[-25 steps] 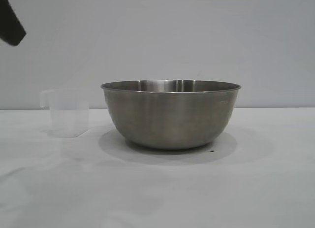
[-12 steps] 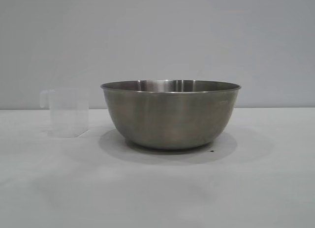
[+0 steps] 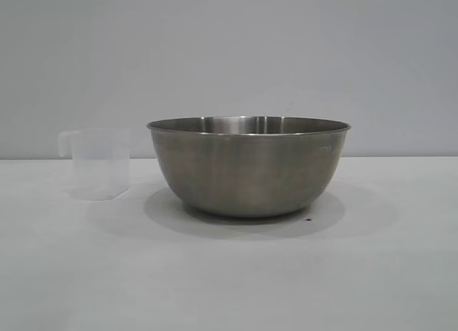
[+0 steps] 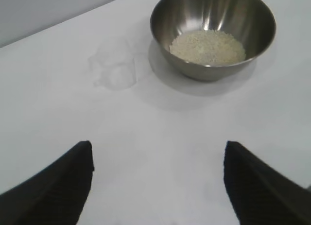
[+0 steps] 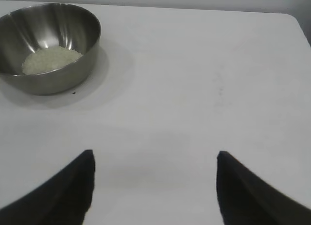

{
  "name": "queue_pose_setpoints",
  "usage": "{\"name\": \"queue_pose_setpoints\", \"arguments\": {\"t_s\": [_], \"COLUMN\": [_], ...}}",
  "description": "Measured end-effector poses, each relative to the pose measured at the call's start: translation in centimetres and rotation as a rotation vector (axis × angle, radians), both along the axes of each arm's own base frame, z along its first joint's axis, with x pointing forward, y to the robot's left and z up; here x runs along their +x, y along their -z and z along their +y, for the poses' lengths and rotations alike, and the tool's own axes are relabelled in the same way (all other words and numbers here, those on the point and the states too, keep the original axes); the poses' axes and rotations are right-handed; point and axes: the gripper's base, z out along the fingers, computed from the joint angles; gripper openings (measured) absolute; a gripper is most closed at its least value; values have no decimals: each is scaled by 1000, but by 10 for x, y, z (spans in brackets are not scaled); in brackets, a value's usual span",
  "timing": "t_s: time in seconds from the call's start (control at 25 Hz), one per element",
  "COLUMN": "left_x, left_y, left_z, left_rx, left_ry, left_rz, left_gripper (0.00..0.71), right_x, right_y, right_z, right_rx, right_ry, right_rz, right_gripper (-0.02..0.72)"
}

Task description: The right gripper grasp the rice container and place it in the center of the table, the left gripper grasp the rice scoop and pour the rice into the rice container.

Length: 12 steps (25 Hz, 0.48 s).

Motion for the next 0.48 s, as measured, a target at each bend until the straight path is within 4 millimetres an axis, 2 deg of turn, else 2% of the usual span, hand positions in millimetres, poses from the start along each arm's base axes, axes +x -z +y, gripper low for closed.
{"name": "queue_pose_setpoints", "arguments": {"t_s": [0.2,0.4,0.48], "left_x": [-16,-19,-22], "left_y": [11,38,40], "left_z": [11,13,14], "left_rx": [31,34,18], "left_ry": [-43,-48,-48], "left_rz": [42,66,30], "left_gripper": [493,493,493], "right_x": [0,0,0], "right_y": [0,0,0], "right_z": [0,0,0], "right_rx": [0,0,0], "right_ry": [0,0,0], "right_rz": [0,0,0], "right_gripper": [450,450,450]}}
